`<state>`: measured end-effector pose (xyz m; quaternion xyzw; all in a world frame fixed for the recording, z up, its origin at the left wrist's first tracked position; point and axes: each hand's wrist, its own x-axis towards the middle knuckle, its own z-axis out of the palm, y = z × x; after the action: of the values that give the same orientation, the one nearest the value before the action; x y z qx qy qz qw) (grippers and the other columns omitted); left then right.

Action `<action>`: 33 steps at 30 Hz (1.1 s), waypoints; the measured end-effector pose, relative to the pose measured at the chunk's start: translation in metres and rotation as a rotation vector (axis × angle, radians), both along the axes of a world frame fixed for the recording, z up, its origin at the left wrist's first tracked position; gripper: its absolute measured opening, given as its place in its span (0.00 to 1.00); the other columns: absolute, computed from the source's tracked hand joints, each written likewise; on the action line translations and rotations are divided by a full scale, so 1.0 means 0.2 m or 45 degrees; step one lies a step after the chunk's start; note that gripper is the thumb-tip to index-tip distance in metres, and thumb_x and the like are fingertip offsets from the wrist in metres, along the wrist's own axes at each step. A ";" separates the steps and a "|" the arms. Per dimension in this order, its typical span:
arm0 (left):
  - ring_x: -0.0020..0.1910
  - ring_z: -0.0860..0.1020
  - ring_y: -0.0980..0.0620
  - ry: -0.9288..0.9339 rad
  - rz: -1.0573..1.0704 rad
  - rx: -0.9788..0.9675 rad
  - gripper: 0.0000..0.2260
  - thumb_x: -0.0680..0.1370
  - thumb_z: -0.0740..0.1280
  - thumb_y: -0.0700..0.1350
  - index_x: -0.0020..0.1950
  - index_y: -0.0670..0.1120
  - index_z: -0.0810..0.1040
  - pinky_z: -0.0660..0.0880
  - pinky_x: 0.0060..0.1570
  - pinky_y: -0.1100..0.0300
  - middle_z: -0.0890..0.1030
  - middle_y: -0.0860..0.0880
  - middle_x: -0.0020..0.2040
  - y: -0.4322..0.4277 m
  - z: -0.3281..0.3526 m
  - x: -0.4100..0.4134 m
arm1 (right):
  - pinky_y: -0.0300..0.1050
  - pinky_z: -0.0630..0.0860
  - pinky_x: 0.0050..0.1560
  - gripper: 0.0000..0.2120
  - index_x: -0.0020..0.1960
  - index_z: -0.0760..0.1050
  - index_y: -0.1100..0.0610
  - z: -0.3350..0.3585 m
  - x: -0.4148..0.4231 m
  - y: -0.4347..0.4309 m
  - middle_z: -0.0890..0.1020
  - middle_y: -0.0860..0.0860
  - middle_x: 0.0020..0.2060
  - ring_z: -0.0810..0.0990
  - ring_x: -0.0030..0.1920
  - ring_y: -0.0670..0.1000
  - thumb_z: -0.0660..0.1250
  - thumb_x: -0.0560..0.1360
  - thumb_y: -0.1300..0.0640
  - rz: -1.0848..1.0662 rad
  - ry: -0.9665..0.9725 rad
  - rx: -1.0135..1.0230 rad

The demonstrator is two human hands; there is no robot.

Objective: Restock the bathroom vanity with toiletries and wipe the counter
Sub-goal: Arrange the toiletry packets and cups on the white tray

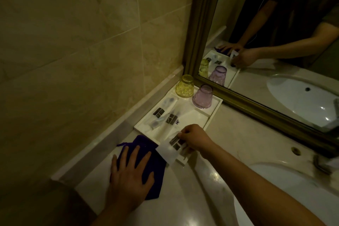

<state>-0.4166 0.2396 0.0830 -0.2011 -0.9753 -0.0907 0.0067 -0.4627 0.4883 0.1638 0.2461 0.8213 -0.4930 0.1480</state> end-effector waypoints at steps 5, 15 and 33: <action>0.75 0.62 0.39 -0.015 0.006 -0.004 0.28 0.75 0.56 0.63 0.73 0.56 0.70 0.59 0.71 0.34 0.68 0.45 0.75 0.00 0.00 0.00 | 0.53 0.81 0.48 0.10 0.51 0.79 0.59 -0.02 -0.07 0.11 0.84 0.56 0.45 0.83 0.44 0.57 0.64 0.80 0.53 0.090 0.076 0.494; 0.75 0.61 0.39 -0.003 -0.019 0.026 0.28 0.75 0.58 0.62 0.74 0.56 0.67 0.59 0.71 0.33 0.67 0.45 0.75 -0.01 -0.04 -0.01 | 0.50 0.79 0.49 0.09 0.51 0.80 0.57 0.01 -0.13 0.17 0.83 0.53 0.44 0.81 0.44 0.53 0.65 0.79 0.53 0.223 0.192 0.672; 0.76 0.59 0.40 -0.013 -0.016 0.060 0.28 0.75 0.58 0.62 0.74 0.56 0.67 0.56 0.72 0.34 0.67 0.46 0.76 -0.01 -0.05 -0.01 | 0.51 0.82 0.39 0.08 0.41 0.78 0.62 0.02 0.00 0.17 0.82 0.57 0.37 0.81 0.36 0.56 0.73 0.72 0.58 -0.313 0.160 0.057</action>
<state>-0.4182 0.2369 0.0737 -0.2067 -0.9716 -0.1148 0.0059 -0.4622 0.5229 0.1672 0.3166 0.8035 -0.5033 0.0291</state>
